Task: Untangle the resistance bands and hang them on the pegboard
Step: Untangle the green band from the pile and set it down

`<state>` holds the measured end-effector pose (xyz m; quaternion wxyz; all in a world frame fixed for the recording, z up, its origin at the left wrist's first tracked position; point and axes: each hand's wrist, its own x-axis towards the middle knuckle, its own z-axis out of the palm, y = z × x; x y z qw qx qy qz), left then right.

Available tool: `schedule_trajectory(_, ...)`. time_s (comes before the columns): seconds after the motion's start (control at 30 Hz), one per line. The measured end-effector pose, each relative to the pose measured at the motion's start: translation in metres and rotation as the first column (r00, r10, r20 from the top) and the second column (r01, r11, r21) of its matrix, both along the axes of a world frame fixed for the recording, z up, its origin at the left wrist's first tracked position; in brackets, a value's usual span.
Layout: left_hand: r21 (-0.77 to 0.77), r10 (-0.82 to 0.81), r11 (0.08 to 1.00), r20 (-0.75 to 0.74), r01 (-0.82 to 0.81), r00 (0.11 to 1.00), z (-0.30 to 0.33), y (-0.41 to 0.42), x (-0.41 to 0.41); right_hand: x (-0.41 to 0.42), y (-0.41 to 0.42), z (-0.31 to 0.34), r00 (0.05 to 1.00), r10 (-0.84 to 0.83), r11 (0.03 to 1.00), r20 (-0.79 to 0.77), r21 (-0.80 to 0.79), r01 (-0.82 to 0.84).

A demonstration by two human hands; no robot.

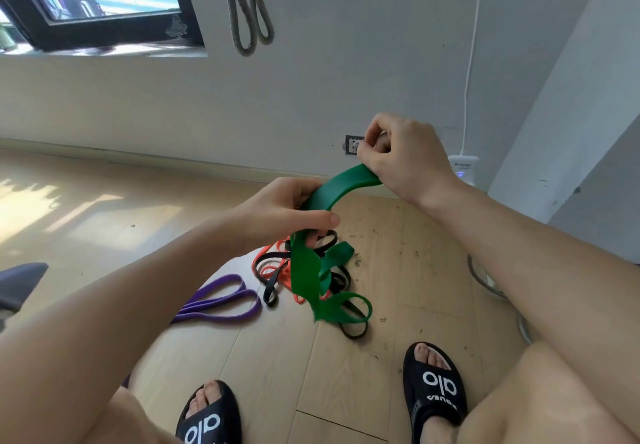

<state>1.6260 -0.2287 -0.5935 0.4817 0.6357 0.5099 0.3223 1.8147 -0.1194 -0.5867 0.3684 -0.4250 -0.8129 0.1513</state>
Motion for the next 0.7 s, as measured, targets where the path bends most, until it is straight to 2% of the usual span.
schedule_trajectory(0.1,-0.011,0.004,1.0,0.035,-0.004,0.999,0.002,0.001,-0.003,0.0,0.004,-0.003,0.998,-0.015,1.0,0.057,-0.005,0.016)
schedule_trajectory(0.23,0.007,0.012,1.0,-0.001,-0.012,1.0,0.004,0.001,-0.005,-0.003,0.002,-0.003,0.992,0.021,0.999,0.122,-0.045,-0.015)
schedule_trajectory(0.37,0.006,0.02,1.0,0.027,-0.021,0.999,0.0,0.001,-0.001,-0.009,-0.001,0.0,0.974,0.071,0.976,0.214,-0.215,-0.024)
schedule_trajectory(0.43,-0.01,-0.019,1.0,0.012,0.019,1.0,-0.001,0.001,0.003,-0.012,-0.006,-0.001,0.976,0.12,0.943,0.183,-0.329,-0.054)
schedule_trajectory(0.53,-0.018,0.002,1.0,-0.015,-0.002,1.0,-0.001,0.002,0.005,-0.02,-0.019,0.001,0.979,0.205,0.869,-0.019,-0.457,-0.191)
schedule_trajectory(0.6,0.005,0.036,0.999,-0.03,-0.036,0.999,0.001,0.003,0.005,-0.028,-0.028,0.005,0.958,0.256,0.829,-0.126,-0.482,-0.284)
schedule_trajectory(0.63,0.018,0.053,0.998,-0.033,-0.052,0.998,0.001,0.003,0.005,-0.032,-0.032,0.006,0.952,0.281,0.827,-0.119,-0.474,-0.303)
schedule_trajectory(0.7,0.043,0.08,0.996,-0.047,-0.078,0.996,0.001,0.003,0.004,-0.038,-0.035,0.003,0.945,0.326,0.852,0.005,-0.435,-0.291)
